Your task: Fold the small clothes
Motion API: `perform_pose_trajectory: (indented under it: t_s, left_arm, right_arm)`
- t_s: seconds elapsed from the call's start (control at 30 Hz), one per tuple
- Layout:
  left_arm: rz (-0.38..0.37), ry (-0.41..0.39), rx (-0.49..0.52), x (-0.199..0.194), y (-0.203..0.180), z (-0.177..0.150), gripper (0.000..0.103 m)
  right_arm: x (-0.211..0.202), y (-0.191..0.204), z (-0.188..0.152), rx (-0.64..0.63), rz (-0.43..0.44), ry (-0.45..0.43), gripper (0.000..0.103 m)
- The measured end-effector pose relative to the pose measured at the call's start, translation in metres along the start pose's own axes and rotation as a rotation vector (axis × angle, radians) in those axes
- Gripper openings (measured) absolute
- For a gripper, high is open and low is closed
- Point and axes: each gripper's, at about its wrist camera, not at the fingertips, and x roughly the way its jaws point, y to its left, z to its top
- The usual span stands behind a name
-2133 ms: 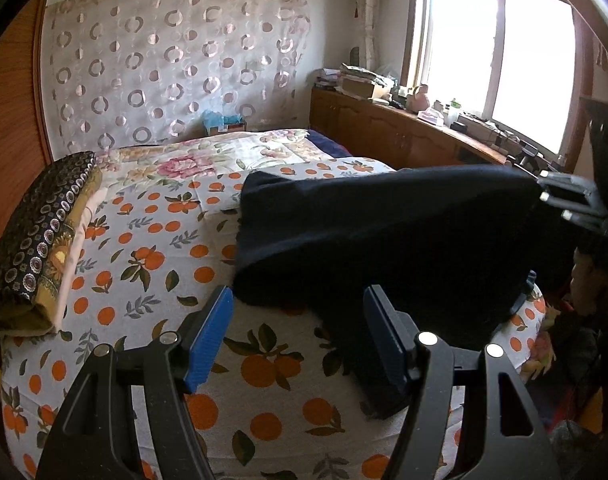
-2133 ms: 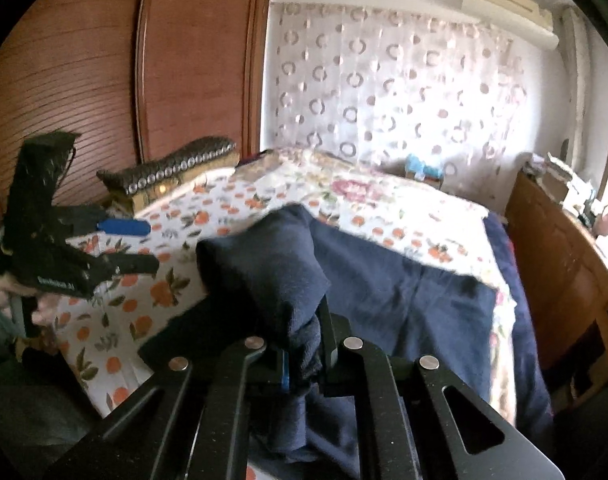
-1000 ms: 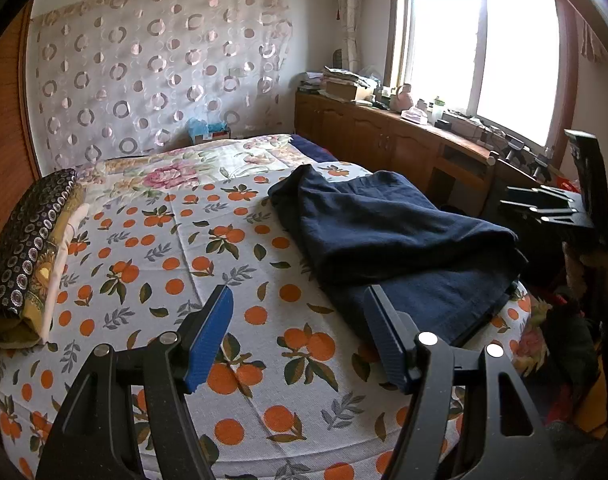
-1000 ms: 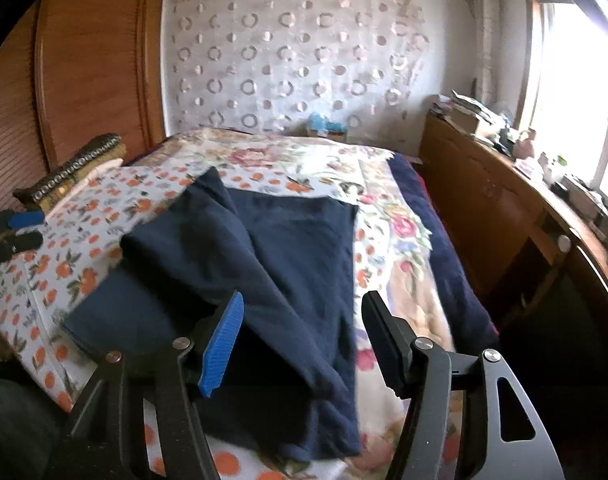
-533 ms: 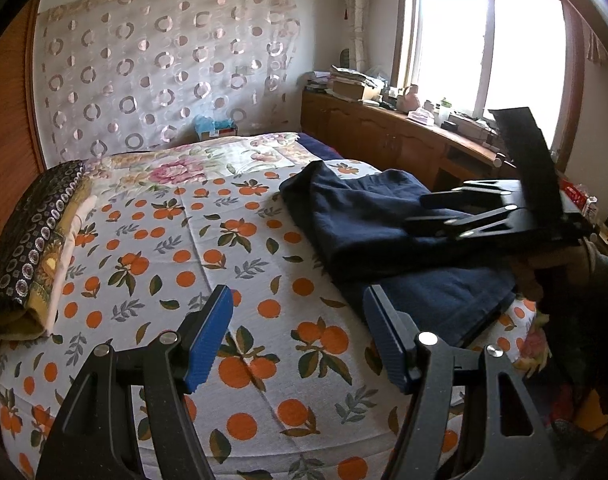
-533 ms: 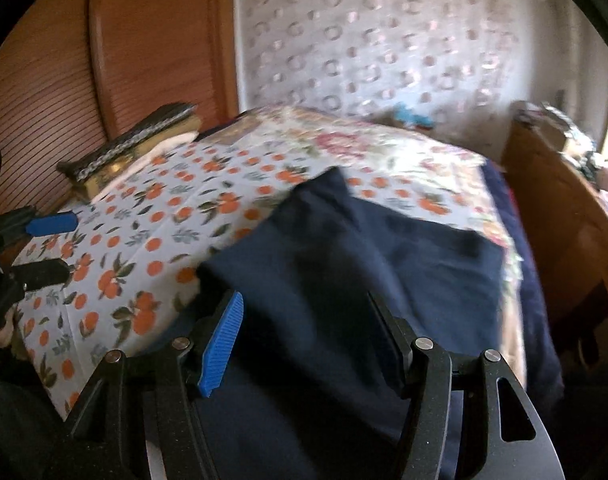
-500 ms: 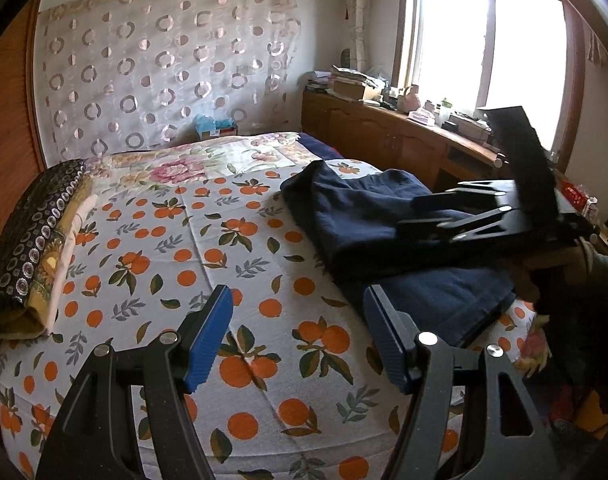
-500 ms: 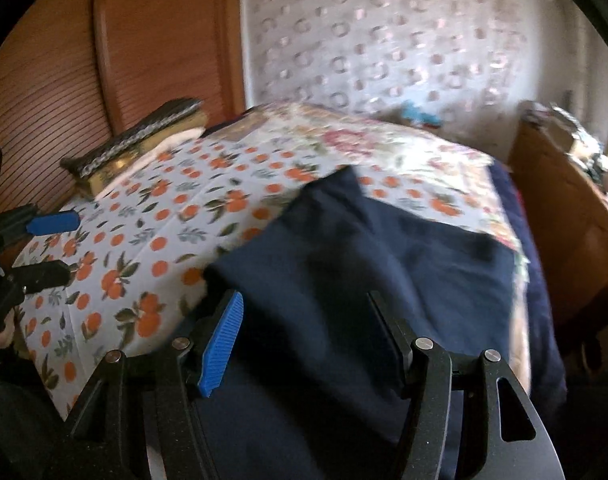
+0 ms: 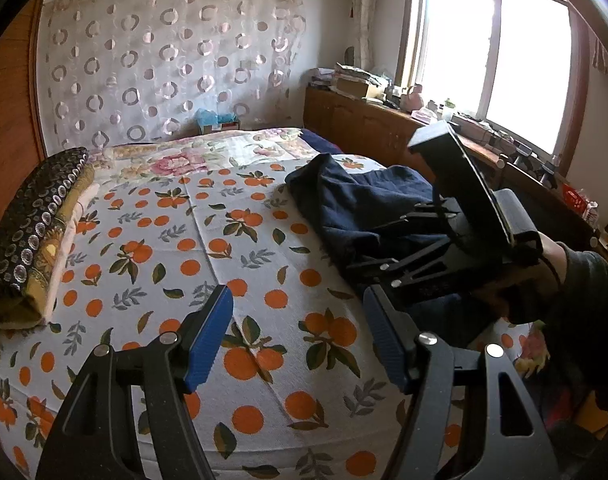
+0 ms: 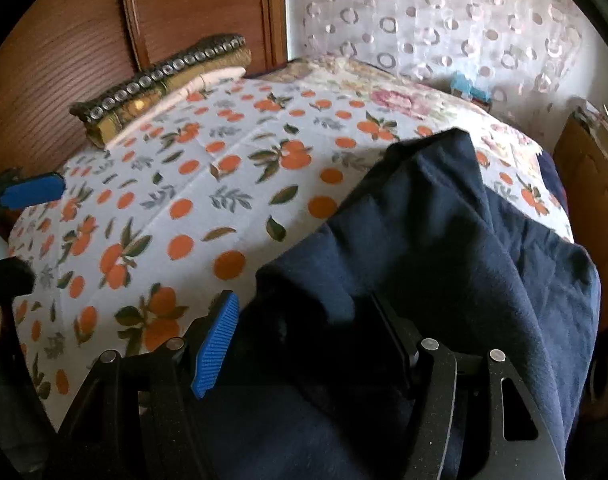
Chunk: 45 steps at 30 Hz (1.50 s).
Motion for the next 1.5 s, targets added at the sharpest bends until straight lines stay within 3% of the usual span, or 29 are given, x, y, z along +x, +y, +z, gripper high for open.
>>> perform_pose_trajectory:
  t_s: [0.17, 0.23, 0.27, 0.3, 0.4, 0.63, 0.83, 1.03, 1.17, 1.23, 1.33, 1.5]
  left_arm:
    - [-0.003, 0.003, 0.007, 0.001, -0.002, -0.001, 0.069]
    - [-0.005, 0.004, 0.008, 0.002, -0.003, -0.001, 0.069]
    - [-0.006, 0.006, 0.008, 0.003, -0.004, -0.002, 0.069]
    - [-0.007, 0.008, 0.009, 0.004, -0.005, -0.002, 0.069]
    - [-0.009, 0.017, 0.016, 0.007, -0.007, -0.003, 0.069]
    - [-0.022, 0.031, 0.026, 0.011, -0.014, -0.005, 0.069]
    - [-0.028, 0.040, 0.033, 0.013, -0.017, -0.007, 0.069]
    - [-0.036, 0.054, 0.036, 0.017, -0.021, -0.010, 0.069]
    - [-0.037, 0.065, 0.041, 0.020, -0.023, -0.012, 0.069]
    - [-0.041, 0.071, 0.043, 0.022, -0.024, -0.013, 0.069]
    - [-0.045, 0.077, 0.047, 0.025, -0.028, -0.013, 0.069]
    - [-0.059, 0.083, 0.059, 0.027, -0.037, -0.013, 0.069]
  right_arm:
    - [-0.001, -0.013, 0.002, 0.054, 0.048, -0.030, 0.064]
    - [-0.001, -0.016, 0.003, 0.068, 0.053, -0.040, 0.032]
    - [-0.001, -0.017, 0.003, 0.066, 0.048, -0.043, 0.025]
    - [-0.002, -0.017, 0.002, 0.053, 0.031, -0.046, 0.012]
    - [-0.010, -0.014, 0.001, 0.027, 0.015, -0.070, 0.006]
    - [-0.064, -0.052, 0.016, 0.047, -0.176, -0.206, 0.006]
    - [-0.074, -0.116, 0.029, 0.110, -0.362, -0.185, 0.006]
    - [-0.056, -0.161, 0.035, 0.186, -0.477, -0.132, 0.006]
    - [-0.035, -0.169, 0.038, 0.223, -0.528, -0.068, 0.006]
    - [-0.036, -0.170, 0.043, 0.217, -0.565, -0.045, 0.018]
    - [-0.048, -0.159, 0.046, 0.204, -0.537, -0.057, 0.031]
    - [-0.074, -0.136, 0.015, 0.192, -0.449, -0.071, 0.031]
